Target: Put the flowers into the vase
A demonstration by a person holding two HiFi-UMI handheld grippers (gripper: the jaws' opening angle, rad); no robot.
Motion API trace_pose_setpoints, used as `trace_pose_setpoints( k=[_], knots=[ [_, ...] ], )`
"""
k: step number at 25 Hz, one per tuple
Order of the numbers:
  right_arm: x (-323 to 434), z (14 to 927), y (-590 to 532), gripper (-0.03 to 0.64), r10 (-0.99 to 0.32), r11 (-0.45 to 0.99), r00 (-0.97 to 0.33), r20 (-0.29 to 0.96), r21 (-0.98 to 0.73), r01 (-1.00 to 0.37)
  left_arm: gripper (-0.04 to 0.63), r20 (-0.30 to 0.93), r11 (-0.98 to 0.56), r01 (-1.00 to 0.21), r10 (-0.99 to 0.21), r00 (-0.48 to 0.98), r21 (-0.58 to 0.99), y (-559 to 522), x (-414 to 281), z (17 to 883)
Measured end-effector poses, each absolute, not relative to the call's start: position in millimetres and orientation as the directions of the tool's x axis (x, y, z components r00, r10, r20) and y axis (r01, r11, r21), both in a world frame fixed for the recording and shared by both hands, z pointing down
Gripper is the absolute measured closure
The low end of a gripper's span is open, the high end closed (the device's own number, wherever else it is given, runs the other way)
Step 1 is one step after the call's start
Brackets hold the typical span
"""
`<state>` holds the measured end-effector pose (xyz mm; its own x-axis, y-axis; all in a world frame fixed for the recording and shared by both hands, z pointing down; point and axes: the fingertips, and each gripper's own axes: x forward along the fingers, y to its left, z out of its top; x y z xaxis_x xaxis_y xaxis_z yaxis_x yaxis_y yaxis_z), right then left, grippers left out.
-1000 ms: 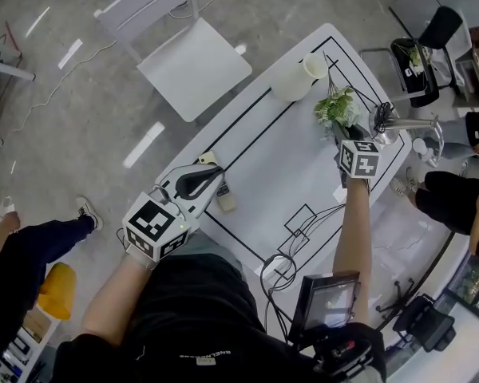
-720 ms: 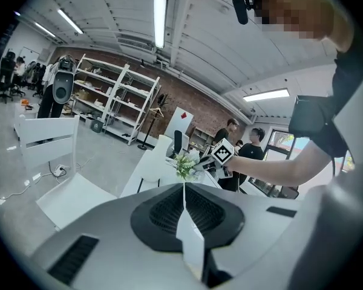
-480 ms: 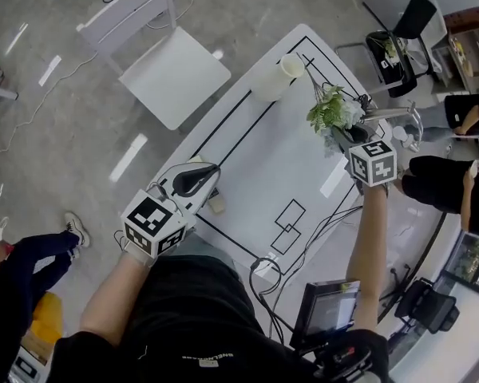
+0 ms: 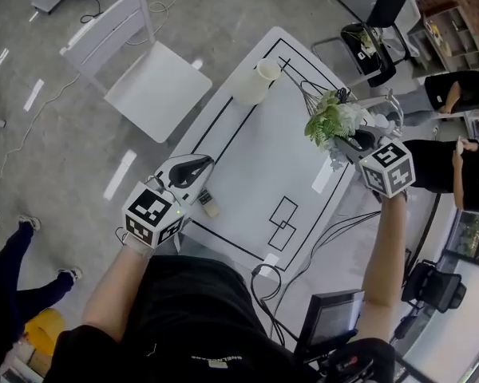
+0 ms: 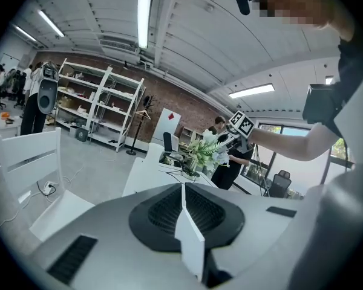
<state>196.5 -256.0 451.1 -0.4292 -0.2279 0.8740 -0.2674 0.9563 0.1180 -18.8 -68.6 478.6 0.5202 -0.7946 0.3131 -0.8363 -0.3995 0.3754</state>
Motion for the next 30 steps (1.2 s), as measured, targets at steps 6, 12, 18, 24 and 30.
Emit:
trace_pose_setpoints(
  k=[6,12,18,24,30],
  knots=[
    [200,413,-244,0.506,-0.22,0.963,-0.395,0.892,0.134,-0.233,0.594,0.307,-0.452,-0.827,-0.777,0.549,0.335,-89,-15,475],
    [194,381,-226,0.506,-0.198,0.974,-0.351,0.915,0.143,-0.175,0.592,0.299,-0.48,-0.822,-0.771,0.562,0.308,-108,-13,471],
    [183,367,-222,0.506,-0.186,0.979,-0.288,0.939,0.153,-0.134,0.591,0.282,-0.497,-0.809,-0.765,0.579,0.314,-123,-12,468],
    [167,365,-228,0.506,-0.153,0.986,-0.227,0.962,0.132,-0.103,0.591,0.269,-0.514,-0.8,-0.759,0.593,0.311,-135,-15,466],
    [152,361,-237,0.505,-0.111,0.993,-0.156,0.982,0.103,-0.059,0.59,0.262,-0.515,-0.792,-0.756,0.6,0.328,-144,-25,466]
  ],
)
